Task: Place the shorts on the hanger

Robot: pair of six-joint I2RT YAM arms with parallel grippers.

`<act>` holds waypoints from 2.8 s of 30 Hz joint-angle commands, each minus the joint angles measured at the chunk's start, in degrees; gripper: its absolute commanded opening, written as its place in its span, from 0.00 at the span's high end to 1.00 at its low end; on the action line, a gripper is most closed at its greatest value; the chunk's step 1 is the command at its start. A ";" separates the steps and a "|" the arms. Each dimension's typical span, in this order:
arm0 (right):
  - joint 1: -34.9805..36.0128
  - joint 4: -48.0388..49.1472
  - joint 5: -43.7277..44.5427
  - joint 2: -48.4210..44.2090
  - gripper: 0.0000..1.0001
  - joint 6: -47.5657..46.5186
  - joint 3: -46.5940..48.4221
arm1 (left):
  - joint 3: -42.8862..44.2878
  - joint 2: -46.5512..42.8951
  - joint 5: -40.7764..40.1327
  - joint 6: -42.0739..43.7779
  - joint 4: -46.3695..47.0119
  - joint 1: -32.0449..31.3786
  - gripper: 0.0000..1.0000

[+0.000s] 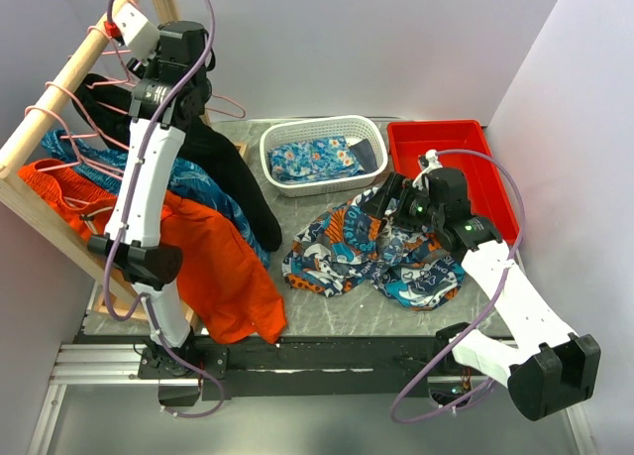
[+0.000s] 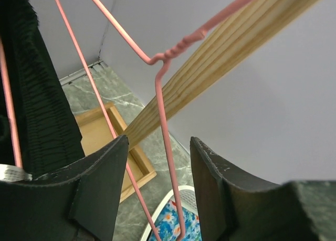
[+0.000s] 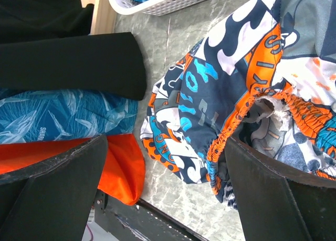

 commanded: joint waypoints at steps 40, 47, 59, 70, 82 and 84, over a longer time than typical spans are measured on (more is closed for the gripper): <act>0.39 0.02 0.62 2.02 0.00 -2.12 4.66 | -11.27 -6.37 0.69 5.70 21.67 -1.76 0.90; 0.30 0.11 0.88 2.20 0.00 -2.03 4.84 | -11.62 -6.46 -1.16 9.39 24.40 -3.70 0.94; 0.30 0.63 1.41 2.28 0.00 -1.94 4.57 | -14.87 -8.30 -2.30 10.18 27.29 -8.36 0.99; 0.30 0.46 2.72 1.32 0.00 -1.85 4.13 | -19.09 -10.23 -0.91 8.69 29.66 -13.89 0.99; 0.39 -2.97 13.08 -5.62 0.00 -2.56 4.31 | -25.77 -13.93 20.18 12.91 35.21 -21.54 0.99; 0.30 -3.93 14.32 -7.03 0.00 -2.82 4.05 | -28.13 -15.33 24.73 12.73 35.90 -22.68 0.99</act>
